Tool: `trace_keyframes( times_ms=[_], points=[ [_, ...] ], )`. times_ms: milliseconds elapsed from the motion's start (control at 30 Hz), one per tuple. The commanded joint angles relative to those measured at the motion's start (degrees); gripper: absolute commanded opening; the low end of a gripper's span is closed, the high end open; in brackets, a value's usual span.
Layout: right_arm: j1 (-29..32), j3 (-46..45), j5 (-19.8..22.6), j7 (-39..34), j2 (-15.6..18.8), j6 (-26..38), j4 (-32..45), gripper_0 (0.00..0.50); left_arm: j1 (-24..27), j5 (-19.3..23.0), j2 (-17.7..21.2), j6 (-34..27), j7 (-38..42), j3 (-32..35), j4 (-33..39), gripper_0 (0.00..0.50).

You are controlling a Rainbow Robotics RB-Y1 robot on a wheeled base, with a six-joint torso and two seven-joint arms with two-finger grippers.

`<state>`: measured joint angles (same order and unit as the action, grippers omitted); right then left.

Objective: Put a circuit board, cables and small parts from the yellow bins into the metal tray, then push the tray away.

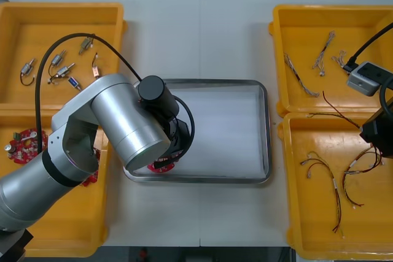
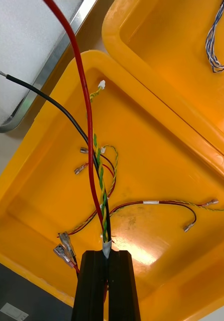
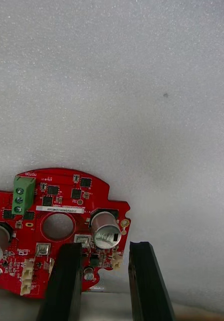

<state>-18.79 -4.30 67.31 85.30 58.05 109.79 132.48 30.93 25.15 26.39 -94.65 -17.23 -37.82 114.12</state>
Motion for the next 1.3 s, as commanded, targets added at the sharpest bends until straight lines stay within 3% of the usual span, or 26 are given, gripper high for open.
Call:
trace_keyframes(
  times_ms=[33,267,600,933,1300],
  points=[
    [-1.34,0.43,0.37,0.13,0.31,0.21,1.37,0.0,2.12,-0.71,-1.35,0.87,3.87,-1.03,0.4,0.285],
    [-1.34,0.43,0.37,0.13,0.31,0.21,1.37,0.0,3.87,-0.8,-0.38,0.08,3.87,-0.59,1.81,0.319],
    [-1.34,0.43,0.37,0.13,0.31,0.21,1.37,0.0,4.75,0.52,4.37,-3.7,2.38,5.56,11.83,0.5],
    [-2.04,2.63,0.72,-0.23,0.13,-0.19,0.67,0.0,4.75,2.63,12.01,-5.63,0.45,11.63,19.12,0.5],
    [-16.81,21.35,-2.44,-0.23,-1.8,-1.95,0.67,0.0,4.75,5.53,20.1,-5.19,-2.72,24.55,16.57,0.5]
  ],
)
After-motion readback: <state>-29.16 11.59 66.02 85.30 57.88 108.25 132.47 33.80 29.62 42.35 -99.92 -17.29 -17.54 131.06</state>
